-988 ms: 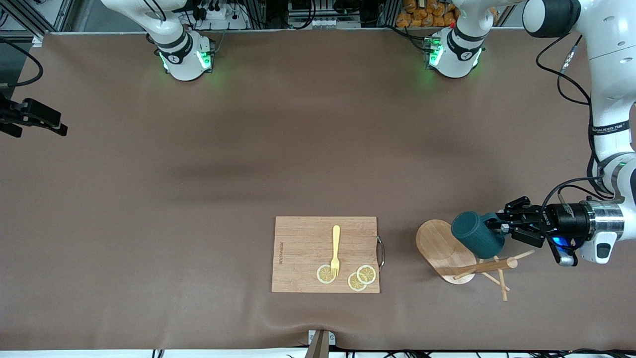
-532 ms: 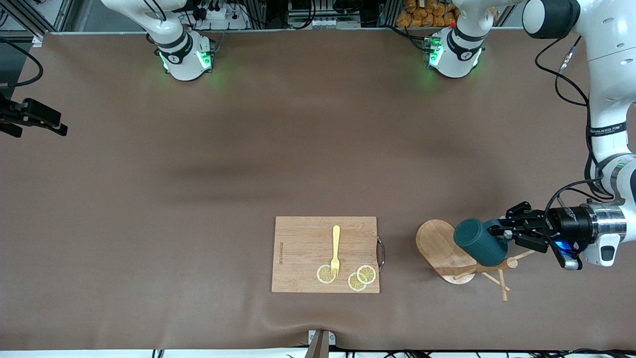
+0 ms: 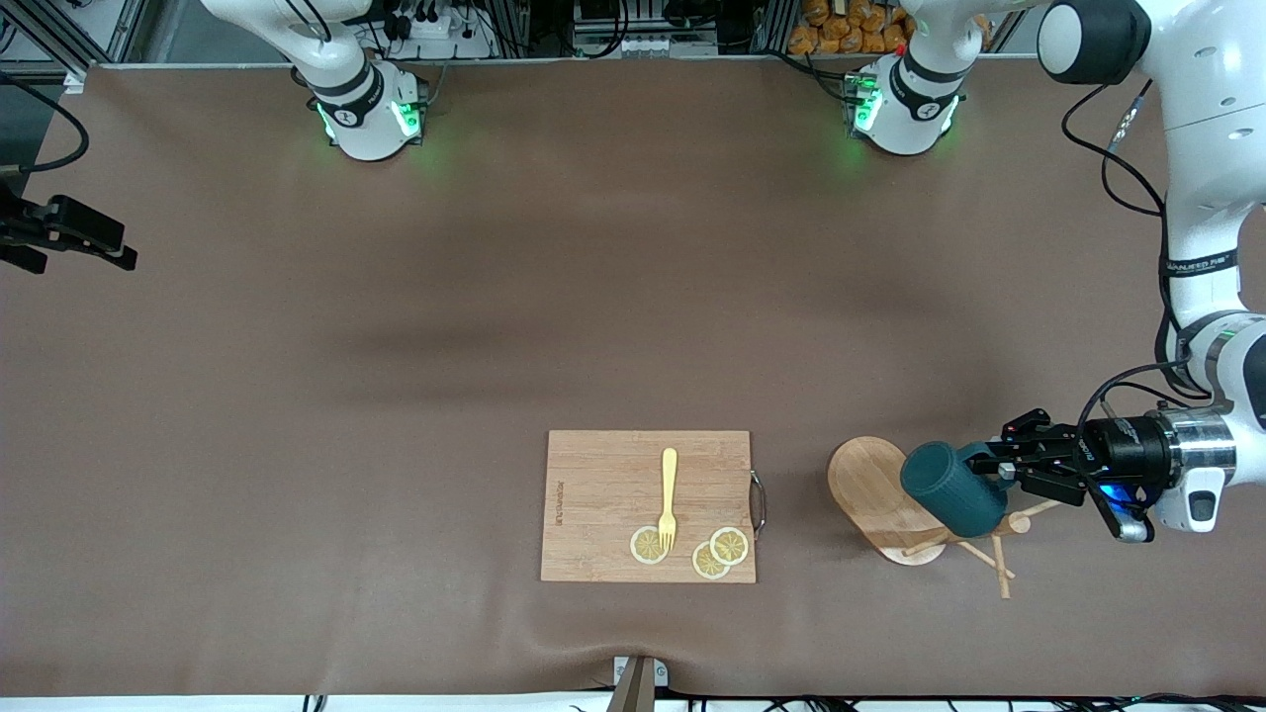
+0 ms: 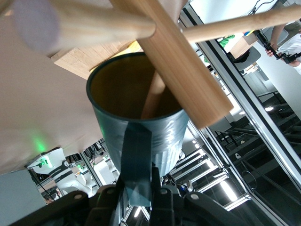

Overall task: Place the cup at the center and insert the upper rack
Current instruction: 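Push the mug onto the stand peg with the left gripper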

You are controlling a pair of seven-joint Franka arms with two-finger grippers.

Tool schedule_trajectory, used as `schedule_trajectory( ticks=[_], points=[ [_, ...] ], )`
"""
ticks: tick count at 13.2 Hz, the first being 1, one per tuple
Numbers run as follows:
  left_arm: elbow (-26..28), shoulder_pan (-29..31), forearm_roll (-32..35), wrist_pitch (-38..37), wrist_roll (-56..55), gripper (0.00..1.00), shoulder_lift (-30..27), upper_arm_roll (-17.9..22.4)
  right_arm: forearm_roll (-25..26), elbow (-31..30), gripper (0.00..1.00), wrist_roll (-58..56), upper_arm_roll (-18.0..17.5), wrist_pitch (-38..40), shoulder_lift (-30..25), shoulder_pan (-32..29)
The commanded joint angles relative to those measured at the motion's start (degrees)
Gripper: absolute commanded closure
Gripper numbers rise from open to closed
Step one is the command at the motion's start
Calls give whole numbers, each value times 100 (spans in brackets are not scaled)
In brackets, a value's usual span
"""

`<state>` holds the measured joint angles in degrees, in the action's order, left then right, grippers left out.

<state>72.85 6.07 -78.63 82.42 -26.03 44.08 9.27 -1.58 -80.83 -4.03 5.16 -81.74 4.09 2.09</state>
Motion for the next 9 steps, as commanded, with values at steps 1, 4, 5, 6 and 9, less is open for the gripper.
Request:
schedule_trajectory(
  ticks=[1, 4, 5, 6, 9],
  points=[
    [-130, 17, -153, 63, 54, 100, 74, -31, -27, -29, 0, 95, -6, 0, -49, 11],
    [-122, -9, -153, 169, 54, 100, 118, -31, -27, -20, 0, 95, -6, 0, -49, 20],
    [-122, -18, -153, 178, 63, 100, 127, -31, -27, -20, 0, 95, -6, 0, -49, 20],
    [-122, -9, -153, 178, 80, 100, 162, -31, -18, -20, 0, 95, -6, 0, -49, 20],
    [-113, -18, -153, 178, 80, 89, 171, -31, -27, -29, 0, 95, -6, 0, -49, 20]
  ],
)
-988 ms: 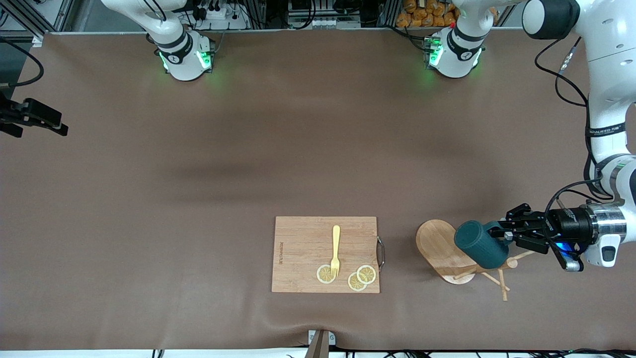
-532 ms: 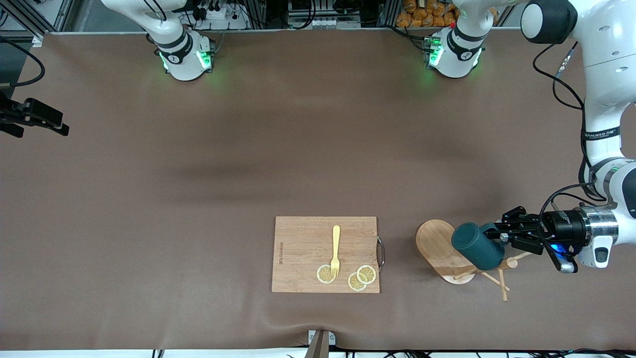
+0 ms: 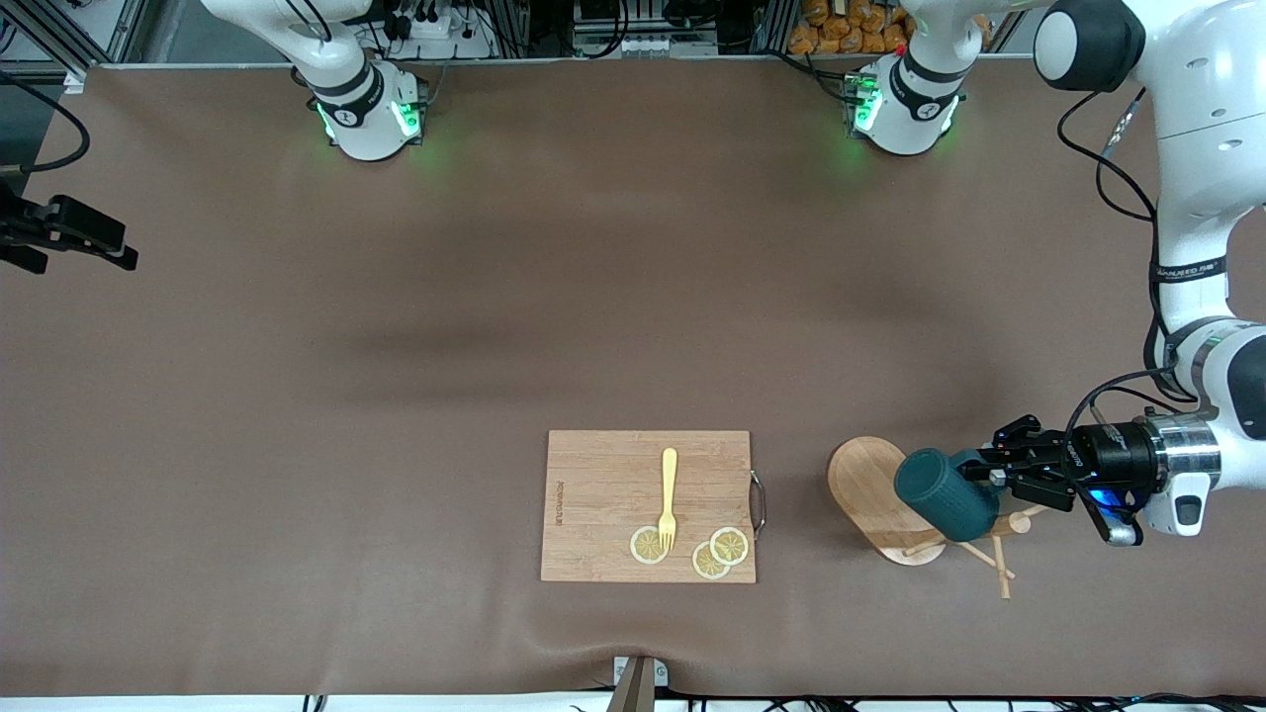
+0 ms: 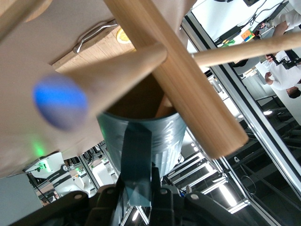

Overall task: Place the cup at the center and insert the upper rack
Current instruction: 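Push the mug onto the stand peg with the left gripper, then open the left gripper and pull it back from the mug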

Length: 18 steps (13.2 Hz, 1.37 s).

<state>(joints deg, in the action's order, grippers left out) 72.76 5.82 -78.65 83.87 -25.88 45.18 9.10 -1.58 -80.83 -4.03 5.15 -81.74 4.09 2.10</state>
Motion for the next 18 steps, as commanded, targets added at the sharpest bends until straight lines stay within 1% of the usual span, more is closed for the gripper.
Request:
schedule_trajectory(
  ticks=[1, 2, 3, 4, 5, 7, 10, 13, 15, 16, 18],
  points=[
    [-104, 7, -151, 33, 56, 81, 61, -13, -27, -29, 0, 95, -5, 1, -49, 18],
    [-104, -2, -142, 33, 13, 78, 52, -13, -27, -29, 0, 95, -5, 1, -49, 18],
    [-104, 7, -142, 24, 4, 64, 43, -13, -27, -29, 0, 95, -5, 1, -49, 18],
    [-104, 7, -142, 24, 4, 25, 35, -13, -27, -20, 0, 95, -5, 1, -49, 18],
    [-104, 7, -142, 24, 4, 0, 26, -4, -27, -20, 0, 95, -5, 1, -49, 18],
    [-104, 7, -142, 24, -14, 0, -9, -13, -27, -20, 0, 86, -5, 1, -49, 18],
    [-131, 24, -142, 15, -321, 0, -53, -39, -27, -20, 0, 86, -5, -8, -49, 18],
    [-122, 68, -107, -11, -558, 0, -273, 13, -27, -20, 0, 86, -5, 1, -49, 18],
    [-122, 77, -37, -20, -603, 0, -518, 74, -27, -20, 0, 86, -5, 1, -58, 18],
    [-122, 86, 137, -20, -612, 0, -615, 83, -27, -20, 0, 95, -5, 9, -66, 18],
    [-122, 86, 778, -20, -621, 0, -800, 84, -27, -20, 0, 95, -5, 9, -66, 18]
  ],
)
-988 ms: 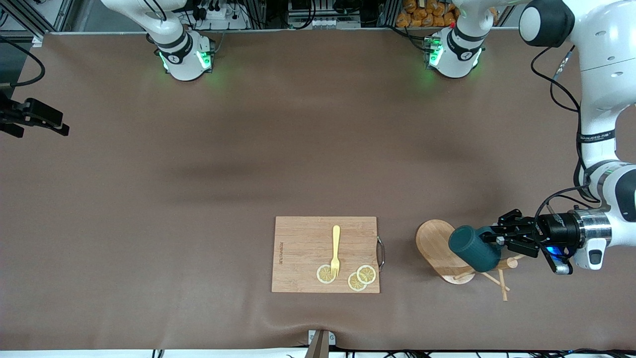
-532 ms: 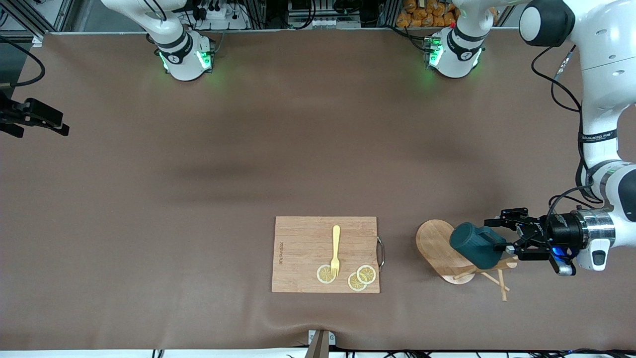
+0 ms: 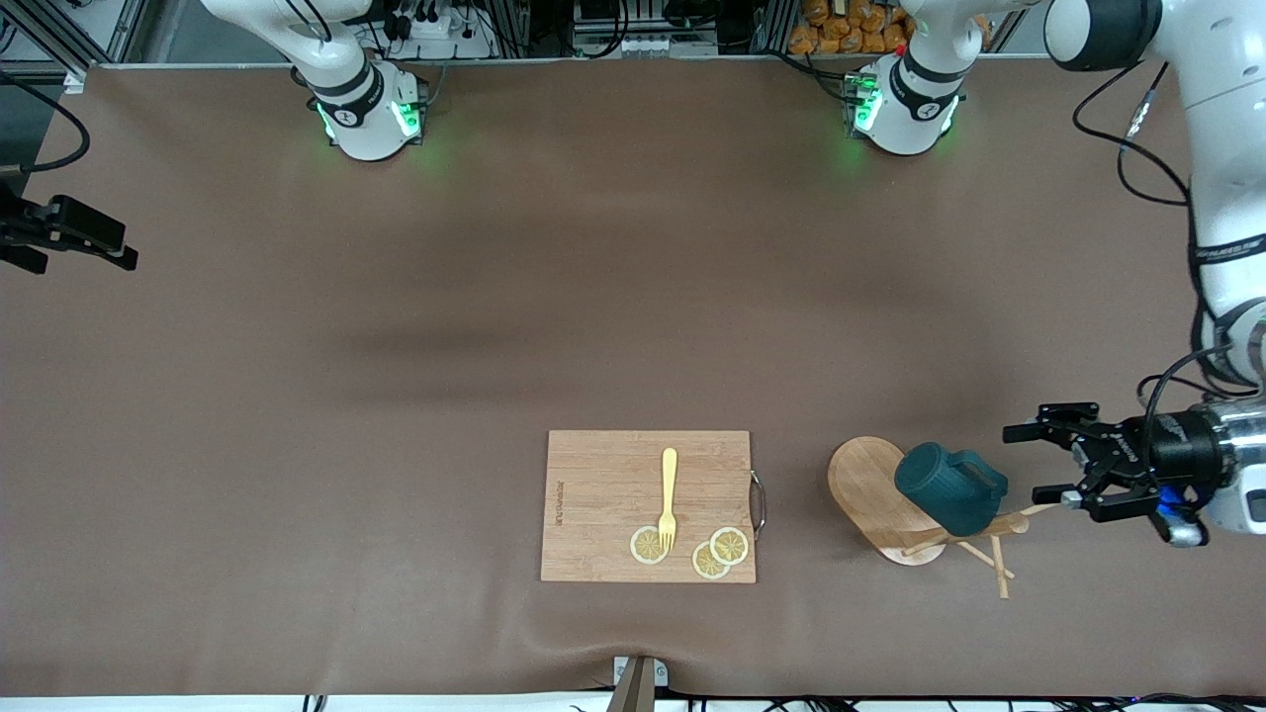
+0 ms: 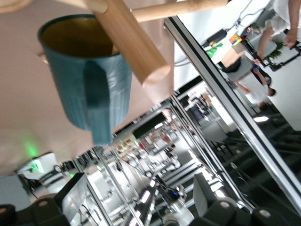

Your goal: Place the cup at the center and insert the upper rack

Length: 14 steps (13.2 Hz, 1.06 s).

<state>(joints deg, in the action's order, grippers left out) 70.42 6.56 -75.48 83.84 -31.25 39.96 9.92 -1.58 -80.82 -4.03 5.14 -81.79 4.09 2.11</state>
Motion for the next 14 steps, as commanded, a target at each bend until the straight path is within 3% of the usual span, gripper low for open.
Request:
schedule_trajectory(
  ticks=[1, 10, 14],
  points=[
    [112, 12, 682, -17, -83, 0, -374, 2, -18, -21, 0, 86, -4, 23, -66, 17],
    [112, -190, 3292, 36, -30, 0, -1305, -69, 52, -21, 0, 51, -4, 111, -66, 17],
    [138, -629, 4907, 36, 22, 0, -1815, -95, 52, -21, 0, 42, -13, 146, -66, 17]
  ],
)
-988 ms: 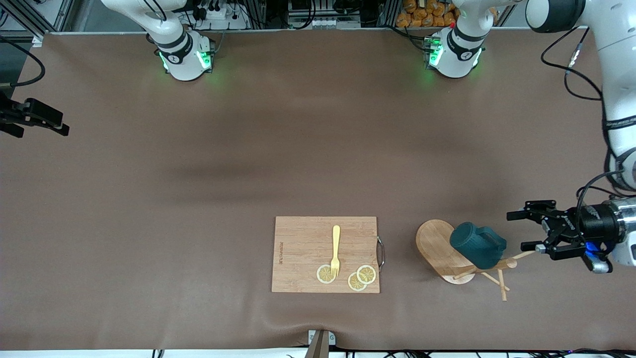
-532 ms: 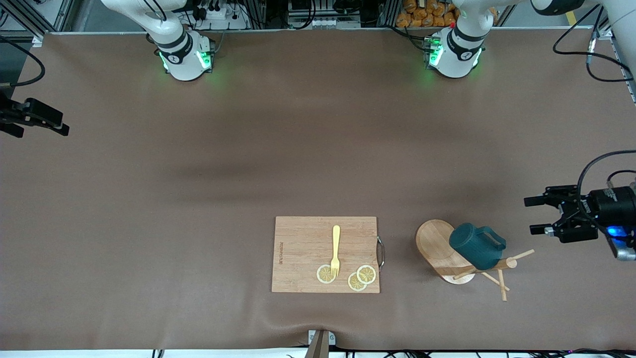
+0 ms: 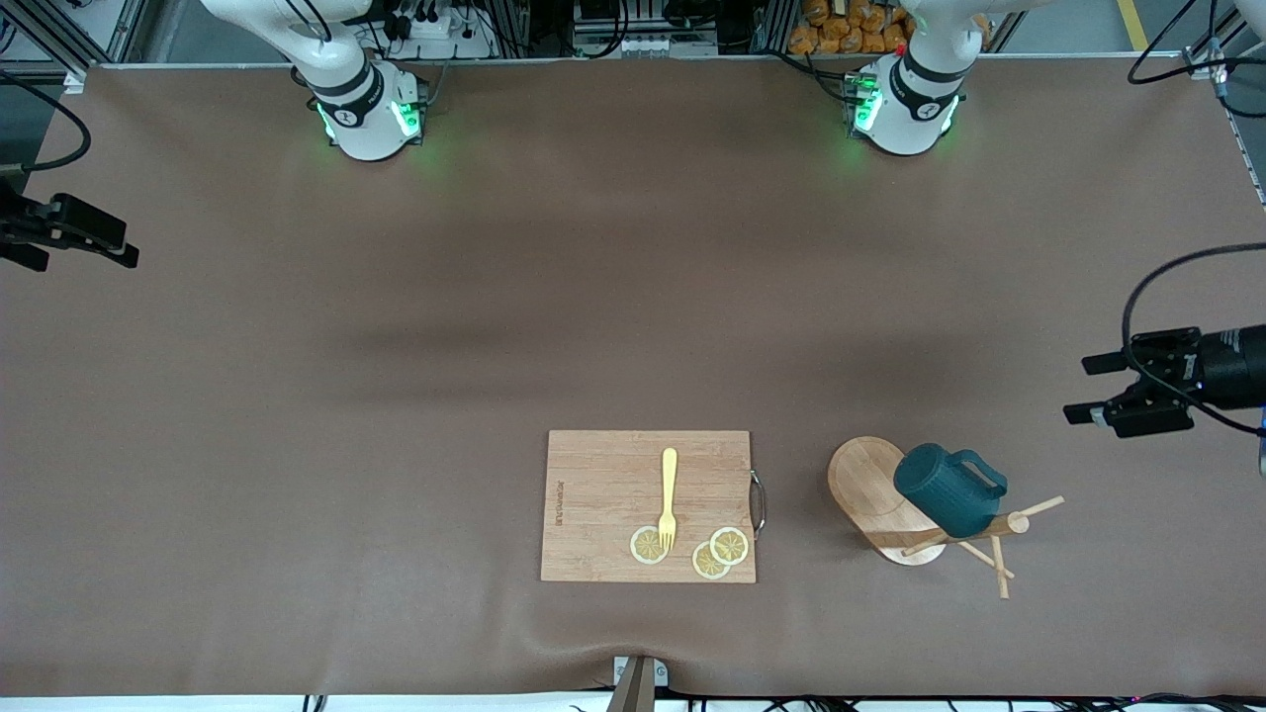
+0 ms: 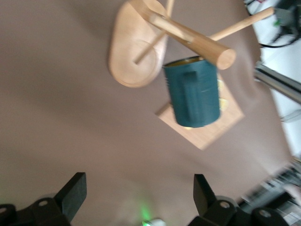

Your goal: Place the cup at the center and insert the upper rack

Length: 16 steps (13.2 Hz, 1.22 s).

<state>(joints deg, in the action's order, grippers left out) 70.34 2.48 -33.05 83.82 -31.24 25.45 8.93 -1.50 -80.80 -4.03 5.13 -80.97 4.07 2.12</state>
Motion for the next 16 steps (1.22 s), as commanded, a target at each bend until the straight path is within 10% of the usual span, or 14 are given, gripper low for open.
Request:
schedule_trajectory(
  ticks=[1, 9, 16],
  points=[
    [156, -335, 1043, 37, 65, 0, -513, -5, 44, -23, 0, 42, -12, 72, -64, 17],
    [515, -380, 2497, 116, 1233, 0, -1331, -515, 88, -5, 0, 42, -12, 108, -64, -10],
    [2149, -372, 3103, 986, 1665, 0, -2403, -875, 80, -14, 0, 51, -12, 99, -55, 8]
  ],
)
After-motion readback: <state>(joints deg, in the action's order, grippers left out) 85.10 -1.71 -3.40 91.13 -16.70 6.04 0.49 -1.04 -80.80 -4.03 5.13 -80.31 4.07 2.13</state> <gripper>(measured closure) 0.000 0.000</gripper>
